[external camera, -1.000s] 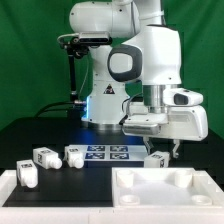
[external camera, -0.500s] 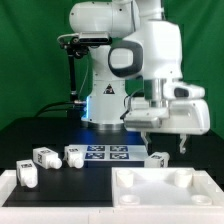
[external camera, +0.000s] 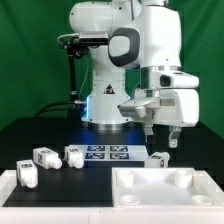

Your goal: Assemble one leg

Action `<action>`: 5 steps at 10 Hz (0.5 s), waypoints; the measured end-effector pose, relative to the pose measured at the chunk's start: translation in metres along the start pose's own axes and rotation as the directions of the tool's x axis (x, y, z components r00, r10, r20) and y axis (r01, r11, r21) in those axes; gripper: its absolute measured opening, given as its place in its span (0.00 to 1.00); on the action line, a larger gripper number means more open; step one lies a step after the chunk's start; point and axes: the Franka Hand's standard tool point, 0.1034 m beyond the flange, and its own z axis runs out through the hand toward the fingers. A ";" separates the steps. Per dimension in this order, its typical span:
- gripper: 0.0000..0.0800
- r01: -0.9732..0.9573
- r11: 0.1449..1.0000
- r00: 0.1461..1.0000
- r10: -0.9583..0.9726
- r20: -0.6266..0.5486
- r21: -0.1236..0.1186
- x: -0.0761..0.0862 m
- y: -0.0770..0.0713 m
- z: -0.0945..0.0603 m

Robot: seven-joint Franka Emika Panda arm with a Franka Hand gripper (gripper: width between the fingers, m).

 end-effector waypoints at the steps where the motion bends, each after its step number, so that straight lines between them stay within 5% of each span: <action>1: 0.81 -0.022 1.000 1.000 0.022 -0.007 -0.004 -0.003 -0.002 0.003; 5: 0.81 -0.338 0.941 0.941 0.338 -0.021 -0.014 -0.001 0.002 0.001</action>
Offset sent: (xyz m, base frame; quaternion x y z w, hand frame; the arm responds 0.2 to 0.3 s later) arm 0.0000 0.0000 0.0000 0.0000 0.0000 0.1938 0.9810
